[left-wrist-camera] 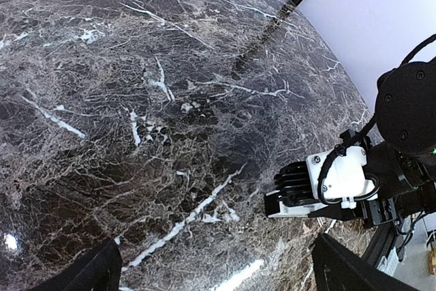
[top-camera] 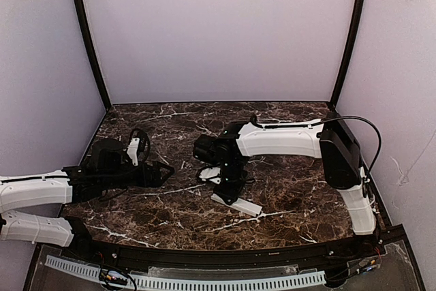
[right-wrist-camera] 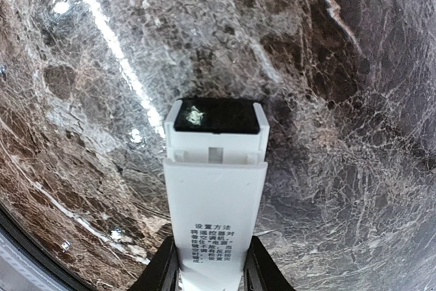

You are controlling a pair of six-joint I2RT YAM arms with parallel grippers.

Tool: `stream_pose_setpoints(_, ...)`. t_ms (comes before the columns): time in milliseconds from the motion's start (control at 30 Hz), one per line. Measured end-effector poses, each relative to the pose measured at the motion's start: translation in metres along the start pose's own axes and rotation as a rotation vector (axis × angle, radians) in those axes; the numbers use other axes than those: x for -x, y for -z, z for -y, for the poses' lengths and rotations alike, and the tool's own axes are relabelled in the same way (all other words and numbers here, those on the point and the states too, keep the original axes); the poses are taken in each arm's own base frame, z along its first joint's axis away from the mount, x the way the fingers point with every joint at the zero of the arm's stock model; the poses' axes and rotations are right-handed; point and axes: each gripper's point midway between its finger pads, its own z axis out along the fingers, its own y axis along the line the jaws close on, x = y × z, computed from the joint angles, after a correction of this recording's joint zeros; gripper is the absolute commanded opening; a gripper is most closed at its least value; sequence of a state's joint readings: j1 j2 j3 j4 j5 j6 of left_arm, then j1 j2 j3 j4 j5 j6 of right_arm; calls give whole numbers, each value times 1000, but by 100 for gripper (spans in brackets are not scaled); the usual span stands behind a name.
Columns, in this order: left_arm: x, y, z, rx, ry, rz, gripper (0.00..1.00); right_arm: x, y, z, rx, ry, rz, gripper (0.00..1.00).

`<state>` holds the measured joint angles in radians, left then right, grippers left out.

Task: Load the batteries into the remote control
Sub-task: Load the battery cover onto the remote control without the battery cover.

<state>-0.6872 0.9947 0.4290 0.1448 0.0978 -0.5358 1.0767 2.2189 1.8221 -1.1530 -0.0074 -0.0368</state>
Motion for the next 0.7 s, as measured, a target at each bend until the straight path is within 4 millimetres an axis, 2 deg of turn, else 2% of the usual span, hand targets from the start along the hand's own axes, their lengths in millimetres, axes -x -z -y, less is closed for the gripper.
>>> stream_pose_setpoints(267, 1, 0, 1, -5, 0, 2, 99, 3, 3, 0, -1, 6, 12, 29)
stream_pose_setpoints(567, 0, 0, 2, -11, 0, -2, 99, 4, 3, 0, 0, 8, 11, 34)
stream_pose_setpoints(700, 0, 0, 2, -13, 0, -3, 99, 3, 0, 0, 0, 10, 4, 29)
